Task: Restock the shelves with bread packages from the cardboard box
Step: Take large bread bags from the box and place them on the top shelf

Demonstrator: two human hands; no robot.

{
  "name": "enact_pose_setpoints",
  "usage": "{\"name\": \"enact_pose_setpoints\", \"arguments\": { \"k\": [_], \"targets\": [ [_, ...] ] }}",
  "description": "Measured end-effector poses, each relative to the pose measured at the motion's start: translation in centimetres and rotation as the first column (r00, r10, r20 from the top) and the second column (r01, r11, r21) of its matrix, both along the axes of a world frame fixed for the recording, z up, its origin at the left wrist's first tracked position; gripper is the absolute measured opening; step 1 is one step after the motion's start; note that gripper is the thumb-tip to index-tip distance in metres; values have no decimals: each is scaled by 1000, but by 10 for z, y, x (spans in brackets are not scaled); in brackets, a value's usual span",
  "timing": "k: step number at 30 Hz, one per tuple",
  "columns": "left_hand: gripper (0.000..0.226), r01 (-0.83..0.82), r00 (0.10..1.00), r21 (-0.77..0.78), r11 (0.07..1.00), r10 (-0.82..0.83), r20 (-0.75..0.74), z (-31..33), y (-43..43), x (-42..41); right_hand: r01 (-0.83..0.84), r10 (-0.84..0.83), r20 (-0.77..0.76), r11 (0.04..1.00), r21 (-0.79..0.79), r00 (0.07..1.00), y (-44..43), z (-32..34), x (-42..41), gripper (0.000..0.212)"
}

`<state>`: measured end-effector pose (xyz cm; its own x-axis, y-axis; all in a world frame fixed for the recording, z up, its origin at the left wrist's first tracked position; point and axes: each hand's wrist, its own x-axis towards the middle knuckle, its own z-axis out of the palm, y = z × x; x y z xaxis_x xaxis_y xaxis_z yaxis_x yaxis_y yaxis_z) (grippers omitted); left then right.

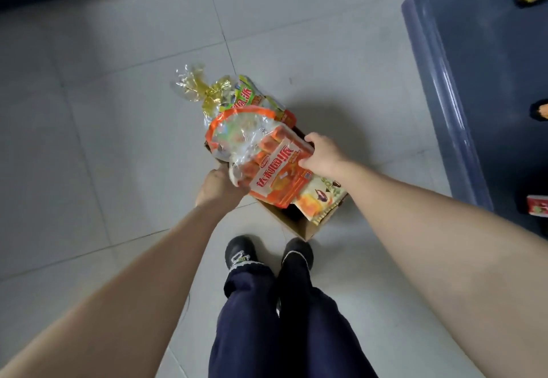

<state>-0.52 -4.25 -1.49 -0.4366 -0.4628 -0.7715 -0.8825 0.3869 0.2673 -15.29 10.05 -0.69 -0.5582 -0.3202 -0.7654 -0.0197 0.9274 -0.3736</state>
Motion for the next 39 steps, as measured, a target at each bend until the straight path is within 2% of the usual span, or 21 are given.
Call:
{"name": "enact_pose_setpoints", "arguments": {
  "k": [3,5,9,12,15,19,23,26,29,32,35,37,39],
  "targets": [
    [75,-161,987,87,983,162,0,-43,3,5,5,-5,25,1000,1,1000,-7,-39,-4,72],
    [78,-324,939,224,919,341,-42,-66,4,6,-2,2,47,1000,7,999,-10,-61,-6,81],
    [69,-502,821,384,775,567,-72,-88,3,7,19,-19,61,1000,-7,998,-7,-80,-9,60],
    [61,-549,761,455,702,645,-77,-75,-3,10,43,-41,64,998,-35,997,-1,-66,-10,58],
    [55,-536,748,495,684,656,-97,-40,-11,11,84,-77,99,994,-70,992,3,-32,-7,65],
    [57,-576,683,504,644,718,-136,28,-26,8,153,-136,143,981,-119,980,-1,32,-3,70],
    [50,-565,678,431,703,694,-243,103,-42,6,219,-189,164,957,-191,968,-13,102,-3,69],
    [41,-578,628,412,705,706,-327,158,-52,3,236,-196,177,941,-242,964,-26,153,-4,57],
    [51,-599,562,429,677,736,-376,209,-60,1,228,-196,138,933,-278,971,-38,199,-7,45],
    [61,-550,532,444,707,707,-466,253,-69,1,251,-226,113,908,-335,968,-54,239,-11,43],
    [60,-486,508,484,727,686,-521,289,-79,3,267,-235,128,871,-412,964,-73,279,-14,33],
    [57,-465,498,492,736,677,-542,311,-90,5,258,-235,107,855,-450,966,-87,304,-16,34],
    [65,-478,485,497,724,690,-537,331,-106,8,255,-245,84,838,-482,966,-103,326,-17,39]
  ]
}}
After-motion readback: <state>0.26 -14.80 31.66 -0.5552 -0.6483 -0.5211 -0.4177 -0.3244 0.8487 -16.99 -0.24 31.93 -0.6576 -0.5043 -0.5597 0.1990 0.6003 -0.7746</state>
